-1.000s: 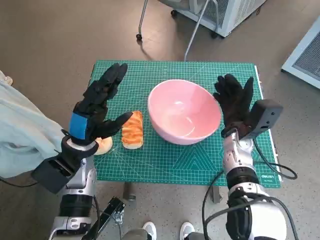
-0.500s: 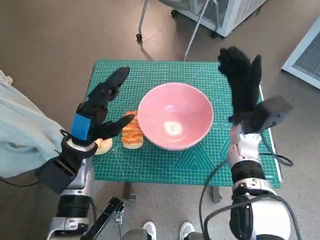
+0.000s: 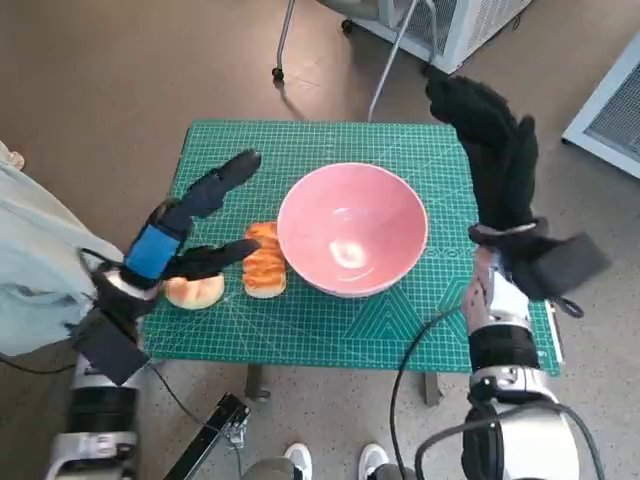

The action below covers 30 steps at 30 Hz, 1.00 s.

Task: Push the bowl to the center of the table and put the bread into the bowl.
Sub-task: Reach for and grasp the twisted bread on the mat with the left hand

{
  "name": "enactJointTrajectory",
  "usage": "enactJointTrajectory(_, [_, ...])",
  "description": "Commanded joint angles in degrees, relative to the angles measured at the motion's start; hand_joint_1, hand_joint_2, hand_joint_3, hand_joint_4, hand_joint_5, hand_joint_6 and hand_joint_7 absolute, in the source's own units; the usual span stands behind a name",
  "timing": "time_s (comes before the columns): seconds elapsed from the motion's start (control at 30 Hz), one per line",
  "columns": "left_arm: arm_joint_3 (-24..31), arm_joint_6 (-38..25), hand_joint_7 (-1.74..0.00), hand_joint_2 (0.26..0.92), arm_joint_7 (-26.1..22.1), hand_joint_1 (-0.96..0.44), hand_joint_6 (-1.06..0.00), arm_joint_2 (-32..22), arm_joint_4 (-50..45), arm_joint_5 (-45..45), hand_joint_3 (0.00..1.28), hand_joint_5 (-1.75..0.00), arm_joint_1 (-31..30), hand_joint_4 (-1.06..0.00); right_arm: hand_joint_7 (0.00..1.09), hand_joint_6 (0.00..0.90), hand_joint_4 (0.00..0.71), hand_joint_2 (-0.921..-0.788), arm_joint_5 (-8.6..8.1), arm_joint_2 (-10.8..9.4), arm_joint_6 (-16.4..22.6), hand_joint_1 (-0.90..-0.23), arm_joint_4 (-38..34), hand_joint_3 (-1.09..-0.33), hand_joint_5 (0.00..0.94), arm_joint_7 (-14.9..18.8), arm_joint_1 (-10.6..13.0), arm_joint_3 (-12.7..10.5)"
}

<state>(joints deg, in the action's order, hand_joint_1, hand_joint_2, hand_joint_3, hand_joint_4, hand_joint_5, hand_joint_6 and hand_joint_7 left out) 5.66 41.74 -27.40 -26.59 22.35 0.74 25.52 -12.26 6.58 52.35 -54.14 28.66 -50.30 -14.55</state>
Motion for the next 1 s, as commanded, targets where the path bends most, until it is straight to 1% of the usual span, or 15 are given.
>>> enactJointTrajectory(0.03, [-0.91,0.76,-0.05,0.921,-1.06,-0.30,-0.48,-4.89,1.21,3.29,0.18,-0.02,1.49,-0.34,0.86,-0.001,0.266,-0.921,-2.07,-0.09,-0.03,-0.605,3.41,-0.797,0.000,2.18,3.04,1.03])
enactJointTrajectory(0.2, [-2.27,1.30,-0.06,0.921,-2.24,-0.28,-0.51,-9.18,3.04,6.11,0.17,-0.03,2.95,-0.37,0.87,-0.001,0.264,-0.921,-4.62,-0.56,-1.42,-0.617,6.90,-0.791,0.000,3.91,4.67,1.78])
enactJointTrajectory(0.33, [-3.86,2.28,-0.07,0.921,-2.66,-0.25,-0.53,-11.97,4.89,8.90,0.16,-0.04,4.40,-0.40,0.87,-0.001,0.262,-0.921,-5.86,-1.04,-2.58,-0.631,9.22,-0.777,0.000,4.33,5.76,2.40])
enactJointTrajectory(0.43, [-5.36,3.72,-0.09,0.921,-2.02,-0.24,-0.56,-13.80,6.51,12.21,0.16,-0.05,5.62,-0.44,0.87,-0.001,0.262,-0.921,-6.55,-1.26,-3.29,-0.637,10.51,-0.762,0.000,4.53,6.37,2.77])
enactJointTrajectory(0.5, [-6.47,4.68,-0.10,0.921,-1.24,-0.24,-0.57,-14.88,7.77,14.86,0.15,-0.06,6.53,-0.45,0.87,-0.001,0.262,-0.921,-6.69,-1.31,-3.56,-0.638,11.03,-0.757,0.000,4.48,6.67,2.96])
enactJointTrajectory(0.73, [-12.60,9.55,-0.12,0.921,4.54,-0.23,-0.61,-18.22,12.85,28.59,0.12,-0.07,10.78,-0.51,0.87,-0.001,0.262,-0.921,-6.29,-1.26,-4.01,-0.634,11.44,-0.750,0.000,4.05,7.12,3.30])
enactJointTrajectory(0.9, [-17.40,11.41,-0.13,0.921,7.84,-0.22,-0.61,-18.84,15.04,35.93,0.10,-0.06,13.61,-0.53,0.87,-0.001,0.262,-0.921,-5.80,-0.99,-4.01,-0.633,11.50,-0.751,0.000,3.51,7.37,3.53])
enactJointTrajectory(1.0, [-20.36,12.69,-0.13,0.921,9.78,-0.21,-0.61,-18.29,17.22,39.50,0.08,-0.06,15.78,-0.53,0.87,-0.001,0.261,-0.921,-5.78,-0.86,-4.12,-0.636,11.58,-0.751,0.000,3.34,7.46,3.52])
